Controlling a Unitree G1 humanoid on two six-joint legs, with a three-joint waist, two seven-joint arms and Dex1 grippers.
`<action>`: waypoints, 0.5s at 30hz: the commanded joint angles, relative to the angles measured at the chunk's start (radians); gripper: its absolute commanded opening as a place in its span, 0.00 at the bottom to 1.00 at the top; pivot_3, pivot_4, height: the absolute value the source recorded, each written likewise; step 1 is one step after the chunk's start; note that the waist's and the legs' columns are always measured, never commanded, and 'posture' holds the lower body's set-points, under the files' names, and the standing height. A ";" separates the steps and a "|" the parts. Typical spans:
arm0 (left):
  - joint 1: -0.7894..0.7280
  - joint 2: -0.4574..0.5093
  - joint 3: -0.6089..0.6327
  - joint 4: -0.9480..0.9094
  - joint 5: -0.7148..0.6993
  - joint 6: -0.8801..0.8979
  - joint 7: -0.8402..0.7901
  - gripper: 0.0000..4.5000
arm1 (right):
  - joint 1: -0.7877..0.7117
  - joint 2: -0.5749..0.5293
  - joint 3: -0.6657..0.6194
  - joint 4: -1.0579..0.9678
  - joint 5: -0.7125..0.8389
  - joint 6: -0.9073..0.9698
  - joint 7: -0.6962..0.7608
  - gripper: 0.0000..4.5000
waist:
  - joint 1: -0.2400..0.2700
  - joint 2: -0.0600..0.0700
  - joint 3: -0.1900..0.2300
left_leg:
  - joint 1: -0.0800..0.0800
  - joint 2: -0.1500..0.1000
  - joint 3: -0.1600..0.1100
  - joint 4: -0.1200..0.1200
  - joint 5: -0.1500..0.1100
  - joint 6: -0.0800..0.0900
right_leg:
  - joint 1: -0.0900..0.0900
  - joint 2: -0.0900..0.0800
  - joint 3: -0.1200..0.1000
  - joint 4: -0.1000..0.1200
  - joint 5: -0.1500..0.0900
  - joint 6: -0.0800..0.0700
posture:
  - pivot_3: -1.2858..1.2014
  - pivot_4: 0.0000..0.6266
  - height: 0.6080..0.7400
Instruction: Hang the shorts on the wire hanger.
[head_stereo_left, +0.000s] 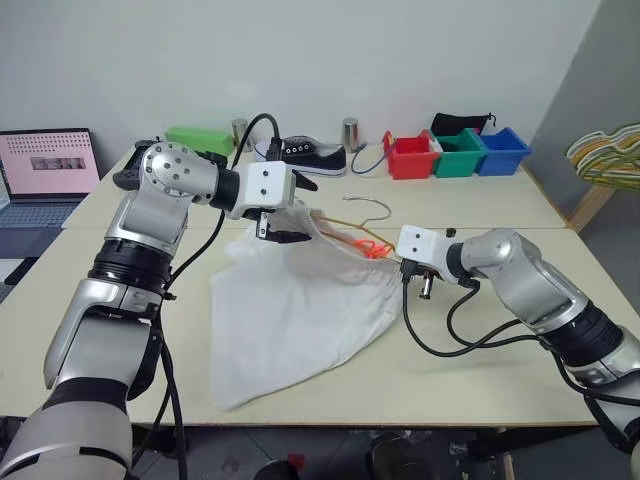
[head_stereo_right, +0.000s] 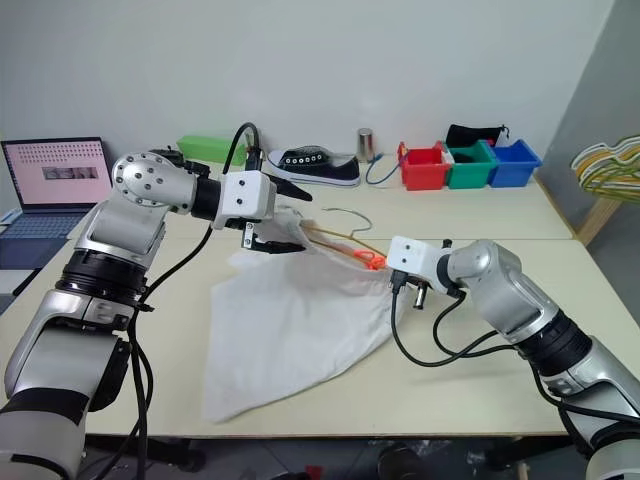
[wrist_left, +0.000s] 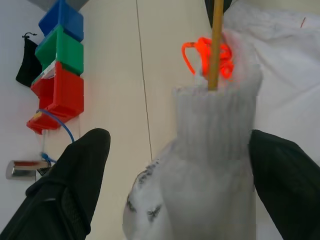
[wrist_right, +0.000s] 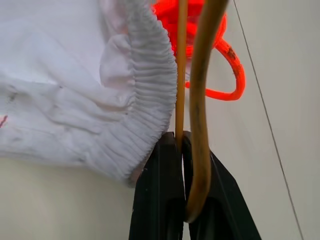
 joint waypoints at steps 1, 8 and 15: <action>-0.018 0.008 -0.026 0.022 0.066 -0.072 0.005 0.99 | -0.044 0.026 -0.033 -0.097 -0.003 0.050 0.013 0.00 | -0.006 0.000 0.000 | 0.000 0.000 0.000 0.000 0.000 0.000 | 0.000 0.000 0.000 0.001 0.000 0.000 | 0.40 0.00 1.00; -0.048 0.001 -0.028 0.101 0.136 -0.130 0.042 0.75 | -0.051 0.032 -0.040 -0.138 -0.007 0.110 0.027 0.00 | -0.036 0.000 0.000 | 0.000 0.000 -0.003 0.000 0.002 0.001 | -0.001 0.000 -0.001 0.004 0.000 0.000 | 0.39 0.00 1.00; -0.058 -0.008 -0.025 0.126 0.153 -0.142 0.034 0.43 | -0.060 0.042 -0.046 -0.154 0.003 0.143 0.030 0.00 | -0.048 0.000 0.000 | 0.000 0.000 -0.004 0.001 0.002 0.001 | -0.001 0.000 -0.003 0.004 0.000 0.000 | 0.39 0.01 1.00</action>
